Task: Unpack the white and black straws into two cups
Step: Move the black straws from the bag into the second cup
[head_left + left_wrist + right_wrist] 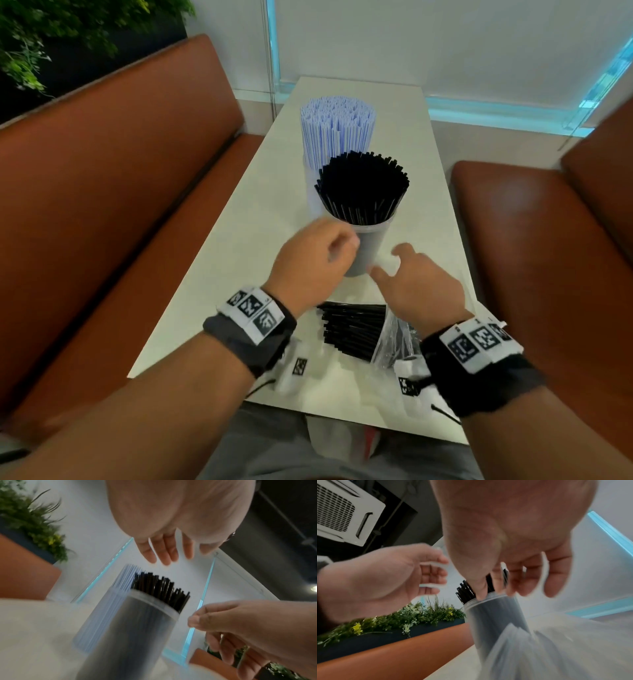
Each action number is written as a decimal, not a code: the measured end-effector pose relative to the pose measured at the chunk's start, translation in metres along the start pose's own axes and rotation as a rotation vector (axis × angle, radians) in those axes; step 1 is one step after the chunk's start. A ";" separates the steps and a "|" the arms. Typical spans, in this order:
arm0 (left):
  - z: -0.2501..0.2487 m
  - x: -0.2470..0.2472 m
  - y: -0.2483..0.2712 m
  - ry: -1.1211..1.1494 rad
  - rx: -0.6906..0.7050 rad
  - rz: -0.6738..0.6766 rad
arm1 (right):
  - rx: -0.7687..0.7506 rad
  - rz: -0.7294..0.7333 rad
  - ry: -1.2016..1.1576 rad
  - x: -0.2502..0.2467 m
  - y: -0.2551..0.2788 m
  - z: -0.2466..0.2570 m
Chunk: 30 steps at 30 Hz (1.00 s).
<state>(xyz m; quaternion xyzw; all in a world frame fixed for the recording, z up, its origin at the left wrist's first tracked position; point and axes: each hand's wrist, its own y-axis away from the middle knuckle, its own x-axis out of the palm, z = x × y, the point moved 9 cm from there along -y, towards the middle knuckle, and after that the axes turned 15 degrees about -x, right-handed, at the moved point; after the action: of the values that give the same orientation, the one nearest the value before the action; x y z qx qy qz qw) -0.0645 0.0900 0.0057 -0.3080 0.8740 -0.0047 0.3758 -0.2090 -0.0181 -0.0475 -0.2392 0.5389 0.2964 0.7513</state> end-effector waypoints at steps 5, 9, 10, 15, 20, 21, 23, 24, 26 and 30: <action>0.030 0.113 0.041 -0.492 -0.014 0.568 | 0.099 0.242 0.048 0.035 0.012 -0.018; 0.030 0.154 0.044 -0.621 0.061 0.677 | 0.126 0.183 -0.003 0.032 0.004 -0.027; 0.029 0.159 0.042 -0.655 0.081 0.670 | 0.123 0.177 -0.003 0.031 0.001 -0.029; 0.029 0.173 0.033 -0.678 0.140 0.629 | 0.125 0.191 -0.015 0.036 -0.004 -0.035; 0.027 0.162 0.025 -0.707 0.195 0.537 | 0.121 0.172 -0.037 0.040 -0.003 -0.038; 0.027 0.156 0.023 -0.720 0.206 0.512 | 0.115 0.157 -0.043 0.039 -0.003 -0.037; 0.028 0.145 0.021 -0.743 0.215 0.475 | 0.110 0.132 -0.056 0.039 -0.003 -0.037; 0.031 0.138 0.021 -0.754 0.216 0.466 | 0.110 0.118 -0.065 0.038 -0.002 -0.038; 0.042 0.124 0.021 -0.772 0.204 0.454 | 0.110 0.091 -0.095 0.035 0.000 -0.040; 0.083 0.085 0.019 -0.793 0.107 0.405 | 0.024 0.003 -0.165 0.028 0.002 -0.034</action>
<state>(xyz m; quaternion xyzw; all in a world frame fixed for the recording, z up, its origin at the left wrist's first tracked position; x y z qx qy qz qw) -0.0646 0.0778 -0.1135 -0.0888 0.7035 0.1423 0.6906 -0.2269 -0.0344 -0.0849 -0.2042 0.4792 0.3097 0.7954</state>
